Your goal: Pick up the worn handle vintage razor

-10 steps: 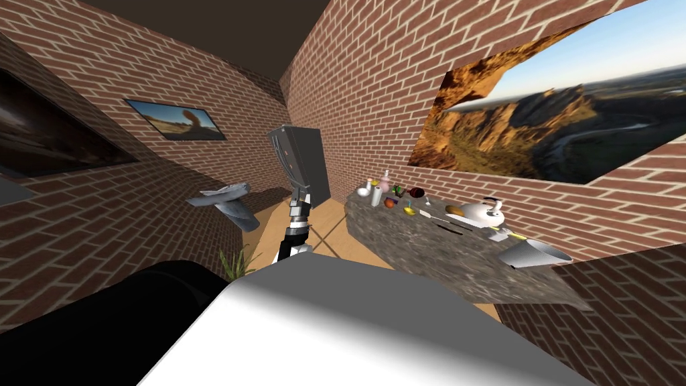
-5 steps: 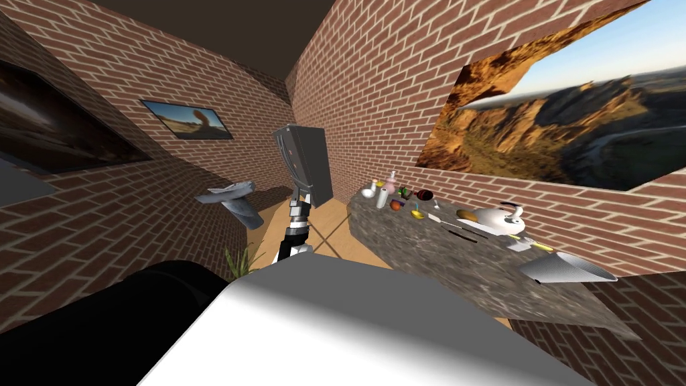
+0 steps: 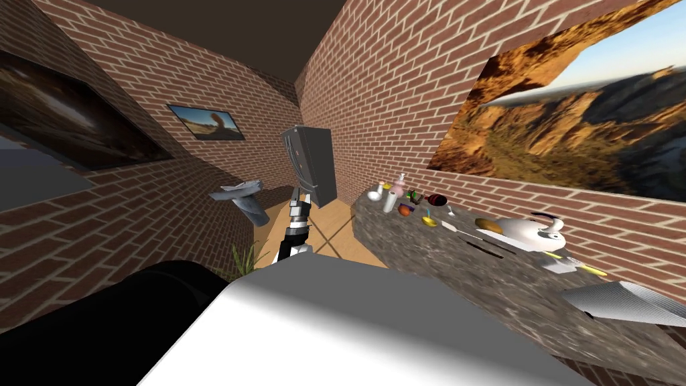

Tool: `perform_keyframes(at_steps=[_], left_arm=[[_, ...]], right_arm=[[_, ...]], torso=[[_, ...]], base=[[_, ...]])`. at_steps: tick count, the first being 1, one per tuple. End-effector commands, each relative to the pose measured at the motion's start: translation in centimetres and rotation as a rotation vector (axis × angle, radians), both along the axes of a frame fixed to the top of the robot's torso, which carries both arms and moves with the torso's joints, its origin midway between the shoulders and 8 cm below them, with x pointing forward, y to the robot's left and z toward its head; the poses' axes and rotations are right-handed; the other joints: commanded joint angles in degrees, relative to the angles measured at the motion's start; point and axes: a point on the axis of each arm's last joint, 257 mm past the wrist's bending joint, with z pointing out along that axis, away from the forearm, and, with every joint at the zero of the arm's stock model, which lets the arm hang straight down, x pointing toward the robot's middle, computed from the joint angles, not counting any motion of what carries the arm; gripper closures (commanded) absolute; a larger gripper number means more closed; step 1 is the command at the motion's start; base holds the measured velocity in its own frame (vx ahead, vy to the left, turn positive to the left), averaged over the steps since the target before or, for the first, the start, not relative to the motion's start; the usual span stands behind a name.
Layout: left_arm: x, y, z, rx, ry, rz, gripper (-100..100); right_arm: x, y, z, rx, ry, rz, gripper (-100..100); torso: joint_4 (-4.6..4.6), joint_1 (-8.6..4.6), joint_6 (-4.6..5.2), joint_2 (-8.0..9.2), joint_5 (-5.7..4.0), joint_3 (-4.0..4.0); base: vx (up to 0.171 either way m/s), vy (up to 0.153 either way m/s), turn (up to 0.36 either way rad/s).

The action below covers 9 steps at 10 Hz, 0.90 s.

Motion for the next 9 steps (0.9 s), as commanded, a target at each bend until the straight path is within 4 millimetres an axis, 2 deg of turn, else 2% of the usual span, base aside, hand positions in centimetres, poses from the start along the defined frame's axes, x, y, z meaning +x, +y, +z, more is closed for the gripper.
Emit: perform_keyframes(at_steps=[1,2,3,4,5,6,7,9], left_arm=[[0.0,0.0,0.0,0.000,0.000,0.000,0],[0.0,0.0,0.0,0.000,0.000,0.000,0],[0.0,0.0,0.0,0.000,0.000,0.000,0],[0.0,0.0,0.0,0.000,0.000,0.000,0],[0.0,0.0,0.0,0.000,0.000,0.000,0],[0.0,0.0,0.0,0.000,0.000,0.000,0],[0.0,0.0,0.0,0.000,0.000,0.000,0],[0.0,0.0,0.0,0.000,0.000,0.000,0]], right_arm=[[-1.2,-2.8,0.8,-0.058,0.037,0.032,-100],[-1.3,-3.1,0.8,-0.062,0.039,0.030,-100],[-2.5,-5.5,1.9,-0.112,0.083,0.071,-100],[-2.7,-5.9,2.0,-0.119,0.086,0.068,-100],[-3.7,-8.3,3.2,-0.165,0.127,0.105,-100],[-3.8,-8.5,3.3,-0.170,0.129,0.103,-100],[-4.7,-10.9,4.6,-0.215,0.168,0.133,-100],[-5.4,-12.9,6.0,-0.255,0.202,0.159,-100]], torso=[[0.00,0.00,0.00,0.00,0.00,0.00],[-0.01,-0.03,0.04,0.01,-0.01,-0.01],[0.03,-0.08,0.07,0.18,-0.04,0.09],[0.03,-0.10,0.02,0.15,-0.01,0.08],[0.03,-0.13,0.04,0.16,-0.05,0.08],[0.02,-0.13,0.00,0.07,-0.05,0.04],[0.02,-0.12,0.06,0.11,-0.03,0.05],[-0.04,-0.22,-0.02,-0.18,-0.05,-0.10]], base=[[0.096,0.027,0.072],[0.039,0.009,-0.022],[0.060,0.009,0.135],[0.060,0.001,0.101],[0.082,0.009,0.179],[0.071,0.000,0.082],[0.085,-0.005,0.118],[0.138,-0.030,0.185]])
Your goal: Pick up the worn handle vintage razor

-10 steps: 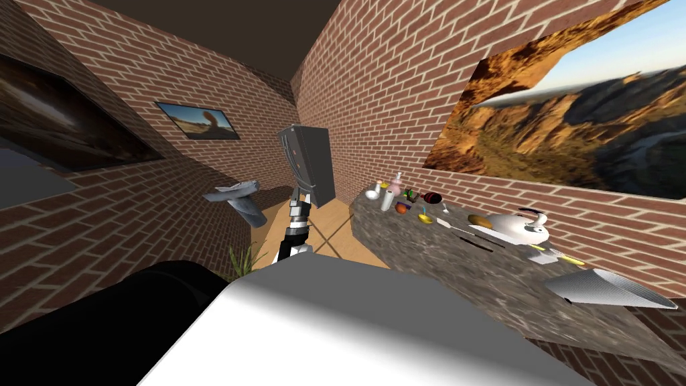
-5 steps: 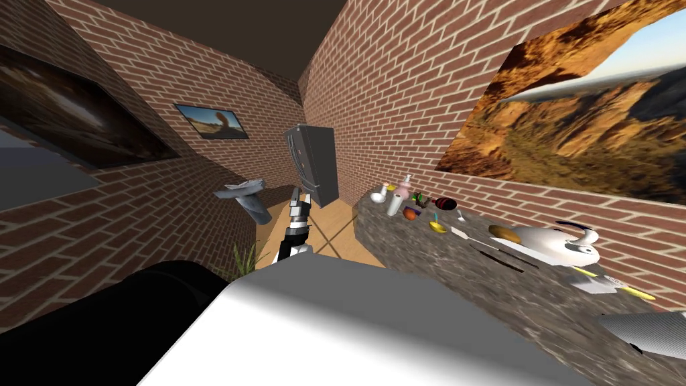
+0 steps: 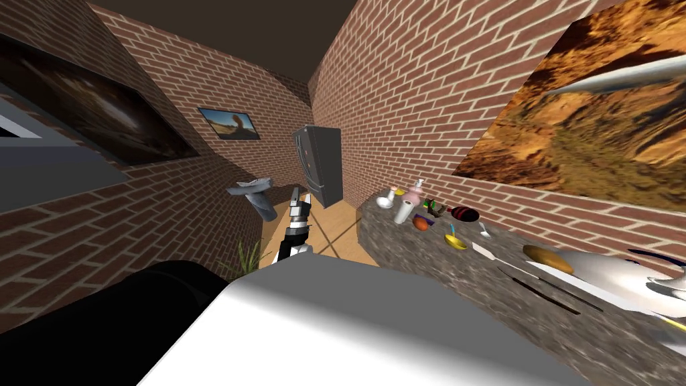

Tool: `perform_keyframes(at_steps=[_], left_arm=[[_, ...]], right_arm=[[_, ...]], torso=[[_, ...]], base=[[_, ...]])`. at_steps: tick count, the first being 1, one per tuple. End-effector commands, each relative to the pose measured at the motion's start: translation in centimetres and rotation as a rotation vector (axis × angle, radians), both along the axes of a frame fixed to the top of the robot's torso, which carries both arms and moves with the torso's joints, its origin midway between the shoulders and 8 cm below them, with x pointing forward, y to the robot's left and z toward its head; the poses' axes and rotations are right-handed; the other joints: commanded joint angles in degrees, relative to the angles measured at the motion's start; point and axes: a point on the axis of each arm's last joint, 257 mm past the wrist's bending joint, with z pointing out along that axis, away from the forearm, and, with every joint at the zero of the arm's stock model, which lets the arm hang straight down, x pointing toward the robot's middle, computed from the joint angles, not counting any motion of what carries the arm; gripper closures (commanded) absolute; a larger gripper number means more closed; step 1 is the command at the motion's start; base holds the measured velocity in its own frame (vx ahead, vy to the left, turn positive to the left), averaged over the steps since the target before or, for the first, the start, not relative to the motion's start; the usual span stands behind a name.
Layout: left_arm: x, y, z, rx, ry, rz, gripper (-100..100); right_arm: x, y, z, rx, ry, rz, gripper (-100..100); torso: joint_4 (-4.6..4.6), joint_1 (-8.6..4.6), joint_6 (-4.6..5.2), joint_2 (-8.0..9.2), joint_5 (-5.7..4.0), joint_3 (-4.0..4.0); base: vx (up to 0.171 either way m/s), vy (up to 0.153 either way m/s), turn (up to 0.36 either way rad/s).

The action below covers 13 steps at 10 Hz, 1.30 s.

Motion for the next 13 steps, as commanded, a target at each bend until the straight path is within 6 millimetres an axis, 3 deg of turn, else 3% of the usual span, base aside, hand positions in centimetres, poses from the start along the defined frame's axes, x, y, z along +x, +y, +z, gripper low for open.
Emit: perform_keyframes(at_steps=[1,2,3,6,9,10,11,13], left_arm=[[0.0,0.0,0.0,0.000,0.000,0.000,0],[0.0,0.0,0.0,0.000,0.000,0.000,0],[0.0,0.0,0.0,0.000,0.000,0.000,0],[0.0,0.0,0.0,0.000,0.000,0.000,0],[0.0,0.0,0.0,0.000,0.000,0.000,0],[0.0,0.0,0.0,0.000,0.000,0.000,0],[0.0,0.0,0.0,0.000,0.000,0.000,0],[0.0,0.0,0.0,0.000,0.000,0.000,0]], right_arm=[[-0.8,-2.2,1.5,-0.042,0.039,0.028,-100],[-1.1,-3.7,2.7,-0.070,0.063,0.045,-100],[-1.1,-3.7,2.7,-0.070,0.063,0.045,-100],[-1.5,-6.3,5.1,-0.116,0.107,0.075,-100],[-1.8,-6.4,5.2,-0.112,0.117,0.078,-100],[-1.7,-6.4,5.2,-0.111,0.118,0.079,0],[-1.8,-6.2,4.9,-0.108,0.117,0.070,-100],[-1.8,-5.9,4.4,-0.105,0.117,0.051,-100]], torso=[[0.00,0.00,0.00,0.00,0.00,0.00],[0.02,0.02,-0.02,0.04,0.00,0.03],[0.00,-0.08,-0.05,-0.02,0.00,0.00],[0.00,-0.12,-0.04,-0.02,-0.04,-0.01],[-0.05,-0.36,-0.05,-0.23,-0.11,-0.13],[0.01,-0.11,0.06,0.06,-0.07,0.03],[0.07,0.11,0.07,0.30,-0.01,0.17],[0.14,0.23,0.07,0.60,0.02,0.35]], base=[[0.103,-0.024,0.179],[0.123,-0.060,0.248],[0.093,-0.068,0.104],[0.132,-0.080,0.225],[0.138,-0.113,0.203],[0.014,-0.014,-0.006],[-0.017,-0.009,0.072],[-0.060,-0.005,0.104]])
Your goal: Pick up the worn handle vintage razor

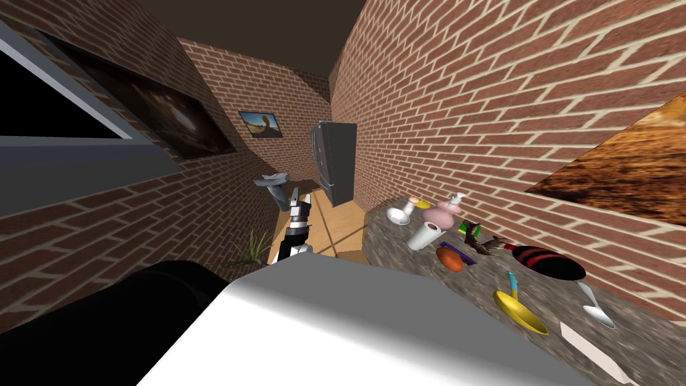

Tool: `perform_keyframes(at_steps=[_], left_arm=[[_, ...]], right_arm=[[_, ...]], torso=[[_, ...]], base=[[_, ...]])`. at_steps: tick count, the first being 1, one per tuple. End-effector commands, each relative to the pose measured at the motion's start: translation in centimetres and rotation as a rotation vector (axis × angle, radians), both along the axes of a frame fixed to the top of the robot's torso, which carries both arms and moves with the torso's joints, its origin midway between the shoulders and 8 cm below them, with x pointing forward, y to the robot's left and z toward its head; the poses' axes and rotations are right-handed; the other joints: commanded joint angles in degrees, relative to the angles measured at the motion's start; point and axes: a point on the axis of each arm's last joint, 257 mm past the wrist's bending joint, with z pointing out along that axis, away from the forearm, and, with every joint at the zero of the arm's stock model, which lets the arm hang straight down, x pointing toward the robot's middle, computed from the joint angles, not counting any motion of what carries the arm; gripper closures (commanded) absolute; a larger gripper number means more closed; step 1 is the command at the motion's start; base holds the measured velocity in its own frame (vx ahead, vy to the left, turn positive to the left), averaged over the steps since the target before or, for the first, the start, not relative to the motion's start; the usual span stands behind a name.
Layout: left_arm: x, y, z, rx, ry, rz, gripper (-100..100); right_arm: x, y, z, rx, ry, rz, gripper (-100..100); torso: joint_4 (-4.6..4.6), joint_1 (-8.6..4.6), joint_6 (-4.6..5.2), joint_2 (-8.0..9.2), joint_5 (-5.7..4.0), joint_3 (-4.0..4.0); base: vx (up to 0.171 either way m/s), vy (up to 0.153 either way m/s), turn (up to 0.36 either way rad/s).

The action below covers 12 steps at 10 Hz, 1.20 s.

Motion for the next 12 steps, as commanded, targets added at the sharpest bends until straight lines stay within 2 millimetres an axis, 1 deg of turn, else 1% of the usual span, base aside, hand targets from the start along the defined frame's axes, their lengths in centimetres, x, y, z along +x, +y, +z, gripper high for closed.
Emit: perform_keyframes(at_steps=[1,7,8,9,12], left_arm=[[0.0,0.0,0.0,0.000,0.000,0.000,0],[0.0,0.0,0.0,0.000,0.000,0.000,0],[0.0,0.0,0.0,0.000,0.000,0.000,0],[0.0,0.0,0.0,0.000,0.000,0.000,0],[0.0,0.0,0.0,0.000,0.000,0.000,0]], right_arm=[[-0.1,0.2,-0.4,0.001,-0.001,-0.019,-100],[-0.3,0.6,-1.8,-0.004,-0.009,-0.081,-100],[-0.3,0.6,-1.6,-0.003,-0.007,-0.072,-100],[-0.2,0.6,-1.6,-0.003,-0.008,-0.075,100],[-0.2,0.5,-1.6,-0.004,-0.010,-0.080,100]], torso=[[0.00,0.00,0.00,0.00,0.00,0.00],[0.03,-0.03,0.02,0.09,-0.01,0.06],[0.03,-0.10,0.00,0.07,-0.10,0.05],[0.01,-0.15,0.03,-0.04,-0.12,-0.01],[-0.03,-0.22,-0.05,-0.17,-0.19,-0.09]], base=[[-0.074,-0.019,0.113],[-0.078,-0.013,0.096],[-0.032,-0.002,0.022],[-0.006,0.000,-0.005],[0.000,0.001,-0.004]])
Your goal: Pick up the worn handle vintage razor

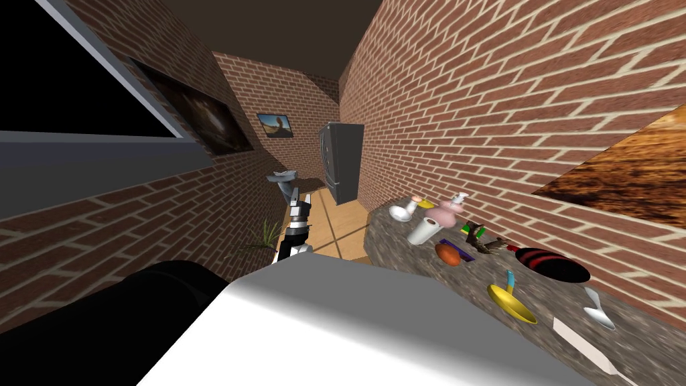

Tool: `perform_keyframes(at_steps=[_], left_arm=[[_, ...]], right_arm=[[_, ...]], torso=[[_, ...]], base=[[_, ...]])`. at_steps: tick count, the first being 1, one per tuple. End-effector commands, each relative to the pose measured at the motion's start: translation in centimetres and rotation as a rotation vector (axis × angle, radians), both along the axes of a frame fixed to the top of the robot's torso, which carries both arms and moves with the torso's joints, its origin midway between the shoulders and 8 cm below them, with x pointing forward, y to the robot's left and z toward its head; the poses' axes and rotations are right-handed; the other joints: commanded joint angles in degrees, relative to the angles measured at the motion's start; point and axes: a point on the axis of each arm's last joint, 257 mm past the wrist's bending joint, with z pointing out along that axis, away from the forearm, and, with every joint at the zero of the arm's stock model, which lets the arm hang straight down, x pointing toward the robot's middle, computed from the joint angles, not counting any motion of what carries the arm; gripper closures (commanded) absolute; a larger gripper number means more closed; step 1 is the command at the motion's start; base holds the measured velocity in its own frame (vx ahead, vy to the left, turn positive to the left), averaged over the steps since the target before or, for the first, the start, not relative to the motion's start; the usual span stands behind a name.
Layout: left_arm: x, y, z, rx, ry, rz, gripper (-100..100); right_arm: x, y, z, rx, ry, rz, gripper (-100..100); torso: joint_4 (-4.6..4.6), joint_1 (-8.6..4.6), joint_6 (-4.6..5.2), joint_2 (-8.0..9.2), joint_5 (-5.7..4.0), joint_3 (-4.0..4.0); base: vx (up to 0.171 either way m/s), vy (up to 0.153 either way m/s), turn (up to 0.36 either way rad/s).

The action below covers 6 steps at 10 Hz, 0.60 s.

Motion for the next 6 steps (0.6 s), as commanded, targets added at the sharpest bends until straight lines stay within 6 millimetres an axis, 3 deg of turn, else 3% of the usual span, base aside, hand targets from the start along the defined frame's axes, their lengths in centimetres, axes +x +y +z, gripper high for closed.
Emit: perform_keyframes(at_steps=[1,2,3,6], left_arm=[[0.00,0.00,0.00,0.000,0.000,0.000,0],[0.00,0.00,0.00,0.000,0.000,0.000,0],[0.00,0.00,0.00,0.000,0.000,0.000,0],[0.00,0.00,-0.01,0.000,0.000,0.000,0]], right_arm=[[0.00,0.00,0.00,0.000,0.000,0.000,100],[0.01,0.00,0.00,0.000,0.000,0.001,0],[-0.01,-0.04,0.25,0.003,0.004,0.021,100],[0.14,-0.27,0.96,0.005,0.007,0.051,100]], torso=[[0.00,0.00,0.00,0.00,0.00,0.00],[0.00,-0.01,0.02,-0.01,0.00,0.00],[0.00,-0.01,0.02,-0.01,0.00,0.00],[-0.06,0.06,0.05,-0.33,0.01,-0.19]], base=[[0.000,0.000,0.000],[0.000,0.000,0.000],[0.052,-0.001,-0.120],[0.091,0.015,-0.115]])
